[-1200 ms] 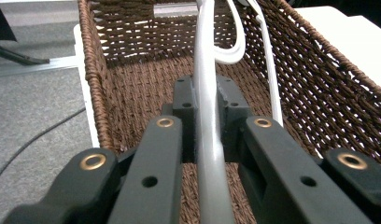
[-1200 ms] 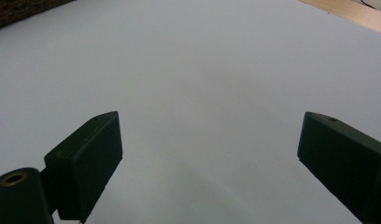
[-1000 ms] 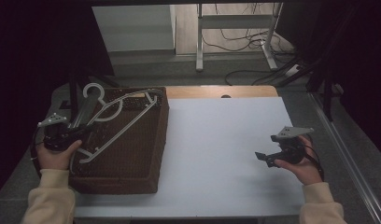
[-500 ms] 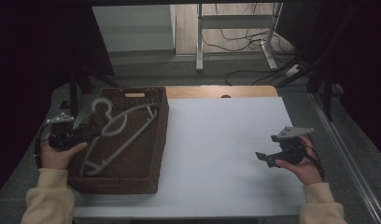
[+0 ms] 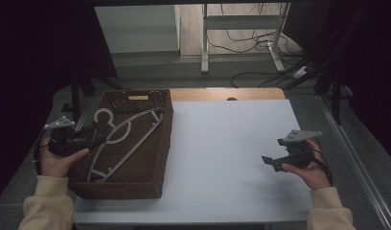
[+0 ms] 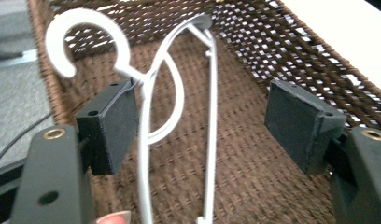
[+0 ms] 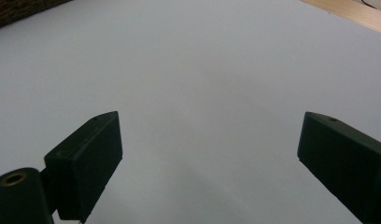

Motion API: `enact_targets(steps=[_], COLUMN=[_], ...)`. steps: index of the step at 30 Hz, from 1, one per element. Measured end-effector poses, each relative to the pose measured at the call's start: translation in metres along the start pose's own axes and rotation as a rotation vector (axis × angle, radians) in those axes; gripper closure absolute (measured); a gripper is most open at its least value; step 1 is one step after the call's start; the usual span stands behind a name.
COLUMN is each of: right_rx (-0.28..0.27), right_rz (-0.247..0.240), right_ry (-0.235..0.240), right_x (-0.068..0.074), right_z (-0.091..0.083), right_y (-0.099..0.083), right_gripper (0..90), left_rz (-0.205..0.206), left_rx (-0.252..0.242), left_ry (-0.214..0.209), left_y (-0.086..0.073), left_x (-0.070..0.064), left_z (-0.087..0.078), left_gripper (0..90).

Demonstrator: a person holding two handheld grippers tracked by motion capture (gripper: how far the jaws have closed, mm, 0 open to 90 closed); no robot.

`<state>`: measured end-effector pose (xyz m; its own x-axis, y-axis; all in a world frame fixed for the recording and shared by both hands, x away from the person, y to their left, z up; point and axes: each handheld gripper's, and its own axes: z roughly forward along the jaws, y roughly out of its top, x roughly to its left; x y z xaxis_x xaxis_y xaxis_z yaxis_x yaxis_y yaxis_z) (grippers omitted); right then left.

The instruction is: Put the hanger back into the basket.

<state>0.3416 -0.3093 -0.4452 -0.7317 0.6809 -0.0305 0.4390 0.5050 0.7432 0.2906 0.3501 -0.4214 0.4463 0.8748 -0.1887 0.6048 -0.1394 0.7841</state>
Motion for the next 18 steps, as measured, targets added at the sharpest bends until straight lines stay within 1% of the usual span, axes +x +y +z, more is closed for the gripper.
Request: enact_targets(steps=[4, 9, 10, 14, 18], right_rx=[-0.002, -0.004, -0.005, -0.015, -0.026], right_rz=[-0.003, -0.004, -0.003, -0.002, 0.004], right_ry=[0.002, 0.004, 0.005, 0.008, 0.014], right_x=[0.001, 0.001, 0.002, 0.004, 0.005], right_z=[0.000, -0.001, -0.001, -0.002, -0.001], right_y=[0.001, 0.001, 0.001, 0.002, 0.003], right_gripper=[6.4, 6.4, 6.4, 6.4, 6.4], left_rz=[0.026, 0.035, 0.036, 0.041, 0.061], left_rx=[-0.016, -0.030, -0.033, -0.036, -0.030], left_ry=[-0.024, -0.063, -0.074, -0.094, -0.108], left_y=[0.004, 0.006, 0.006, 0.003, -0.001], left_x=[-0.011, -0.024, -0.027, -0.039, -0.054], left_z=[-0.003, -0.004, -0.004, -0.002, 0.004], left_gripper=[24.5, 23.6, 23.6, 23.2, 21.2])
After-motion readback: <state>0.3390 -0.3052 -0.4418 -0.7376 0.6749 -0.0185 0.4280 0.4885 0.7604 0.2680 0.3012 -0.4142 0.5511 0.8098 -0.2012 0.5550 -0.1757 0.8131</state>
